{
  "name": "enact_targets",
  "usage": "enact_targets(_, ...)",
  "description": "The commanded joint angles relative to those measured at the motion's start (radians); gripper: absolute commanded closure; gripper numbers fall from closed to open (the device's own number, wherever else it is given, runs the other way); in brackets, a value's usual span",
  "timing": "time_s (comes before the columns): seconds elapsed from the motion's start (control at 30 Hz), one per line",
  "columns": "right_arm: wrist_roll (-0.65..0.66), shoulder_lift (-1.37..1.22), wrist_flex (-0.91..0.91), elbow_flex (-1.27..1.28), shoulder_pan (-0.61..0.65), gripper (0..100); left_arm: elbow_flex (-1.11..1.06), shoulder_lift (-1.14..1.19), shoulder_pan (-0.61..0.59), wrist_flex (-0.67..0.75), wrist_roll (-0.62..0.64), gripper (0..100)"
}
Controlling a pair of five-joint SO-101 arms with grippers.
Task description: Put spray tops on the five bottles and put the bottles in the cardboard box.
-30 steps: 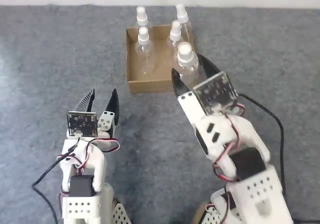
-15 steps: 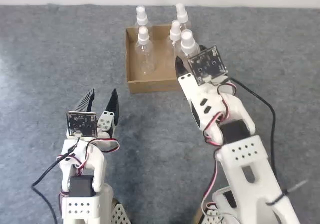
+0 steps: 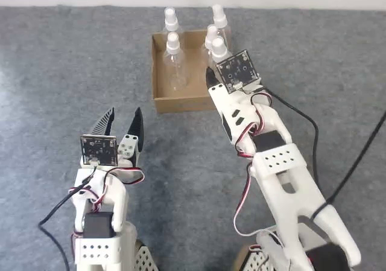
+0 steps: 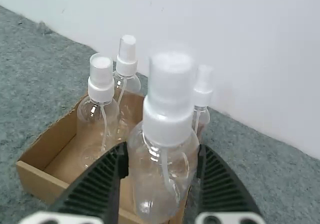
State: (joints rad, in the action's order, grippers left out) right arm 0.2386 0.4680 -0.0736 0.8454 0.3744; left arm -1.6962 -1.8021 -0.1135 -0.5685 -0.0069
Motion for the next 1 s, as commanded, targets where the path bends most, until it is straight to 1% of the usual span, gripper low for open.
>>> enact_targets(0.0,-0.012,-0.001,0.048,-0.071,-0.025,92.9,0.012,-0.002,0.006,-0.003,-0.011,82)
enact_targets(0.2,-0.012,-0.061,0.067,-0.083,-0.056,92.9,0.012,-0.002,0.006,-0.005,-0.011,82)
enact_targets(0.57,-0.014,-0.171,0.068,-0.141,-0.056,92.9,0.012,-0.002,0.006,-0.005,-0.011,82)
enact_targets(0.97,-0.014,-0.259,0.077,-0.149,-0.050,92.9,0.012,-0.002,0.006,-0.005,-0.011,82)
